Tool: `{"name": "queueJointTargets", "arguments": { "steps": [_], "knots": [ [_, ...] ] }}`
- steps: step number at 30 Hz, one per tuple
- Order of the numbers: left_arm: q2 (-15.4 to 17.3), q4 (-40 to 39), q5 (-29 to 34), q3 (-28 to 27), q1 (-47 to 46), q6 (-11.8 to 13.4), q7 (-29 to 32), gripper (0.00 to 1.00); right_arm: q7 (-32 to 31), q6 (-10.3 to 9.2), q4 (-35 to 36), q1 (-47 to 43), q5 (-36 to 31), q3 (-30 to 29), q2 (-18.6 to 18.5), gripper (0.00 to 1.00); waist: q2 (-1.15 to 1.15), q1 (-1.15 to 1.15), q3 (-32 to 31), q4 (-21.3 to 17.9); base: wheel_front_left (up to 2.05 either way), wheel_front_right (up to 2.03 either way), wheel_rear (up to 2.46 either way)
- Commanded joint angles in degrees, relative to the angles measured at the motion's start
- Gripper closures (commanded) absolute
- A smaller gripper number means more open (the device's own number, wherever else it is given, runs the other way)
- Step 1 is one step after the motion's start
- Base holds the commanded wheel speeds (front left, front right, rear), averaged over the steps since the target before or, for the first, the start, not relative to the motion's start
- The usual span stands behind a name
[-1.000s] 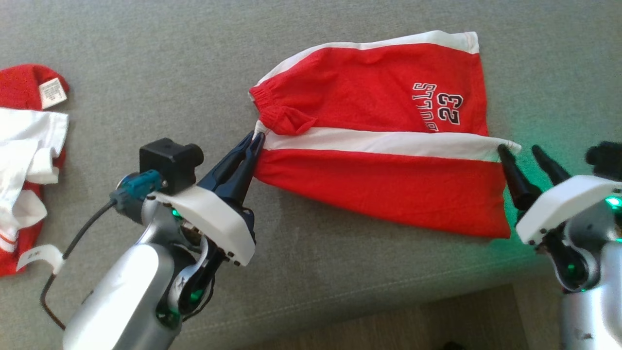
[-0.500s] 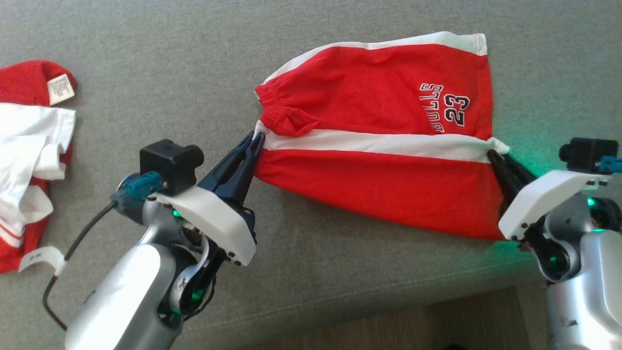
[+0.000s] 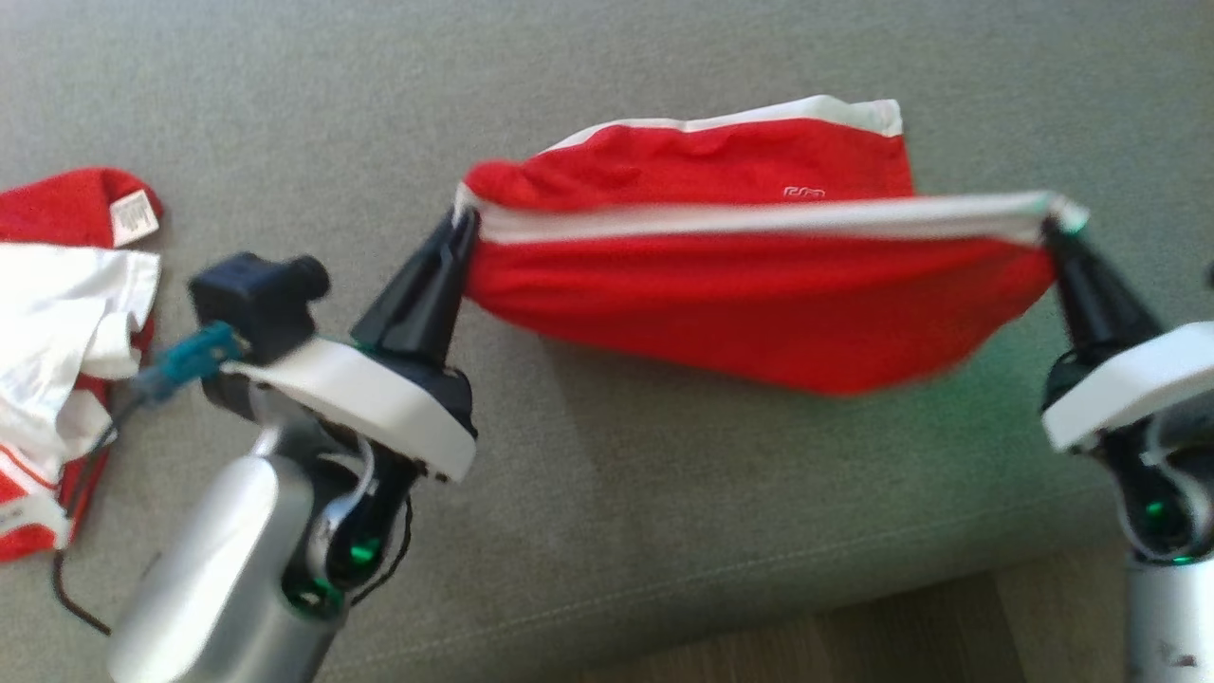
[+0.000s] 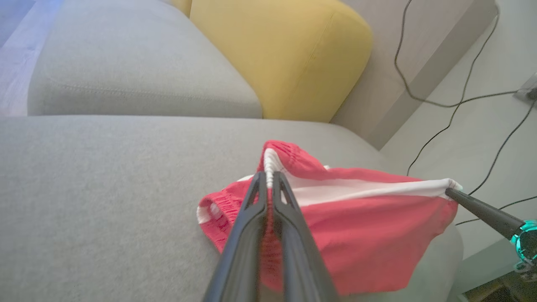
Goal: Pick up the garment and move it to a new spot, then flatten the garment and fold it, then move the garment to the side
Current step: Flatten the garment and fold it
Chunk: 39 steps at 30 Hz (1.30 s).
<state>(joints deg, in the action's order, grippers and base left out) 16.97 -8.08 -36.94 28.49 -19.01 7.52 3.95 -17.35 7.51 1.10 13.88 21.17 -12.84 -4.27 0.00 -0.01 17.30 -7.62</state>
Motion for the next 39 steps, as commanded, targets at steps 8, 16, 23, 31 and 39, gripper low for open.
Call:
{"name": "queueJointTargets", "arguments": {
  "steps": [8,16,23,31,39],
  "knots": [
    [-0.6,1.4,-4.7,-7.1,-16.5,-3.5,1.1,1.00,1.7,-0.02,9.0,10.2,-3.6,-0.2,-0.5,1.00,0.00,0.01,-0.6,-1.5,0.00,0.00,0.00],
    [-2.7,19.3,-1.7,-8.7,-44.6,-8.6,-1.6,1.00,6.5,-0.02,-4.4,35.2,-9.2,1.6,-0.2,1.00,0.00,0.01,6.0,-3.6,0.00,0.00,0.00],
    [-4.6,34.2,3.7,-7.7,-62.8,-12.4,-12.4,1.00,15.7,-0.02,-16.5,55.2,-16.3,-0.9,-1.3,1.00,0.00,0.01,11.1,-3.9,0.00,0.00,0.00],
    [-5.5,33.3,6.7,-6.5,-63.9,-14.9,-18.9,1.00,24.9,-0.02,-21.5,59.8,-19.8,-0.5,-2.7,1.00,0.00,0.01,12.0,-0.8,0.00,0.00,0.00],
    [-0.5,17.1,4.6,-0.8,-35.3,-15.0,-18.9,1.00,24.9,-0.02,-11.0,34.1,-16.0,3.1,-3.6,1.00,0.00,0.01,9.6,1.0,0.00,0.00,0.00]
  ]
}}
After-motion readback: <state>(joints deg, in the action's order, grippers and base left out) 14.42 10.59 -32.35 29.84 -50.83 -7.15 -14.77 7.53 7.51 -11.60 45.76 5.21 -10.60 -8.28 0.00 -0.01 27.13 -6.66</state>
